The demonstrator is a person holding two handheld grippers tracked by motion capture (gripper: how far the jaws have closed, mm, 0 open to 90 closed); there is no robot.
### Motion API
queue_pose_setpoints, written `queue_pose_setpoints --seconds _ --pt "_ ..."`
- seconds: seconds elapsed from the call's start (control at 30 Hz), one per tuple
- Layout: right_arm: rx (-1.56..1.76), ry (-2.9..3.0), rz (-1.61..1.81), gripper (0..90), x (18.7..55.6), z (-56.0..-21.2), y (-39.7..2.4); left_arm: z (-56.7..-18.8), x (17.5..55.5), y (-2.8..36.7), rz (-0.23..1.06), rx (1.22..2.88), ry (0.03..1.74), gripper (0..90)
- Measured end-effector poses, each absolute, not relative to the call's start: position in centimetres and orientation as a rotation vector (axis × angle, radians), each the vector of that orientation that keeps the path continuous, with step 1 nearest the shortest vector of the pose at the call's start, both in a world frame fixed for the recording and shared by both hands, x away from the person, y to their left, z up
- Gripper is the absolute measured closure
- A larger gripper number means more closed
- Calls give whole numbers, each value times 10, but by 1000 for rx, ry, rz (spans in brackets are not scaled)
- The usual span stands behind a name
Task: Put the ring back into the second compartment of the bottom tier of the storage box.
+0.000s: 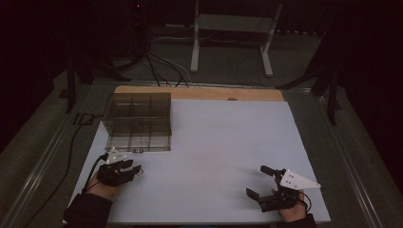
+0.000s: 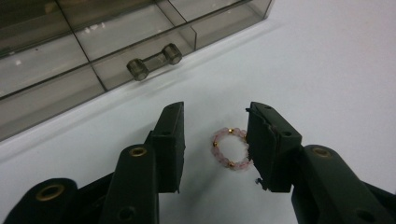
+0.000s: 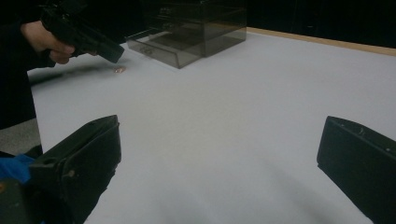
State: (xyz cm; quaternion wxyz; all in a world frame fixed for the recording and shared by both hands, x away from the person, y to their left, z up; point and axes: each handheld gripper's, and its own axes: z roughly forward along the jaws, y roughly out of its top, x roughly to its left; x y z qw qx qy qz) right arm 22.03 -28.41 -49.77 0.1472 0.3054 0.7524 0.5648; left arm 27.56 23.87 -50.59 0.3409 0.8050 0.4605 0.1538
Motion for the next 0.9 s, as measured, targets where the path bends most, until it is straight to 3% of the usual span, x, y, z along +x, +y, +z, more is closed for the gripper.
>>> queue_pose_setpoints --seconds 0.7,0.9 --pt "886 2167 1616 0 220 -498 -284 -515 281 235 388 2135 1217 766" --pt "886 2166 1616 0 220 -498 -284 -516 282 234 397 2144 1214 774"
